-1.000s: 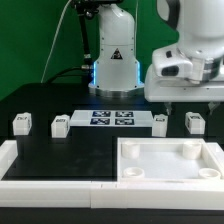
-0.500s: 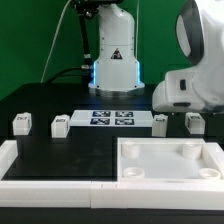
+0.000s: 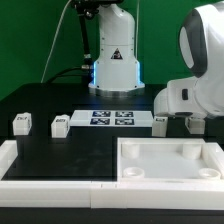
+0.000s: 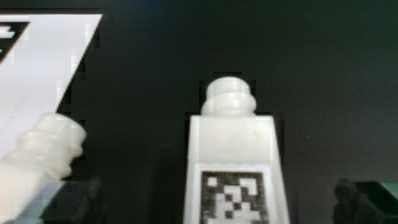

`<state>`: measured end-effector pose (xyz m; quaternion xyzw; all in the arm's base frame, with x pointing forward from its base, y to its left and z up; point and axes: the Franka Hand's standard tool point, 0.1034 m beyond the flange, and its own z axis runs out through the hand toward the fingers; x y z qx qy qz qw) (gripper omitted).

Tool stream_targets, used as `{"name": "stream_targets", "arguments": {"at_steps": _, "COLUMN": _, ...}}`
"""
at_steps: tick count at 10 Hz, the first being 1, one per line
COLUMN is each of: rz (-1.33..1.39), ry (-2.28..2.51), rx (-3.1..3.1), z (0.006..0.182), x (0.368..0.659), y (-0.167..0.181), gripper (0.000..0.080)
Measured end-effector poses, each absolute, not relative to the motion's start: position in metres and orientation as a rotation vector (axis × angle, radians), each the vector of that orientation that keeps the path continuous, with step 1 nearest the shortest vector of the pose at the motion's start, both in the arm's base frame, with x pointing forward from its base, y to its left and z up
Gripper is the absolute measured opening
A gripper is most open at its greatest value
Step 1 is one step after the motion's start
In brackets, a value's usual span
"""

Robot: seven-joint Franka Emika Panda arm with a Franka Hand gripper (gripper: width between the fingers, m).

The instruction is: Assemble one leg

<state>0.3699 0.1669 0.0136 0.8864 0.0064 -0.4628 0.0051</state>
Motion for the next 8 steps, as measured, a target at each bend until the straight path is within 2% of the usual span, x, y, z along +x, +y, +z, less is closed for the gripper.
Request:
{"name": "stream_targets", "arguments": {"at_steps": 3, "rz": -1.460, "ry": 0.037, "rx": 2.774, "z": 0.0077, "x": 0.3612, "y": 0.1650, "gripper": 0.0649}}
{"name": "stream_targets", "arguments": {"at_steps": 5, "rz": -1.460, "ry": 0.042, "rx": 2.773, "z": 0.0077, "x": 0.3604, "y": 0.1661, "gripper": 0.0401}}
{"name": "stream_targets", "arguments": {"at_steps": 6, "rz": -1.460, "ry": 0.041, "rx": 2.772, "z": 0.0077, "x": 0.3603, "y": 0.1660, "gripper": 0.0401}}
{"name": "stream_targets", "arguments": {"at_steps": 7, "rz": -1.461, "ry": 0.042, "rx": 2.772, "z": 0.0077, "x": 0.3603, "y": 0.1660, "gripper": 0.0286}}
{"name": "stream_targets", "arguments": {"at_steps": 8, "rz": -1.461, "ry": 0.042, "rx": 2.772, "z": 0.0077, "x": 0.3603, "y": 0.1660, "gripper": 0.0286}}
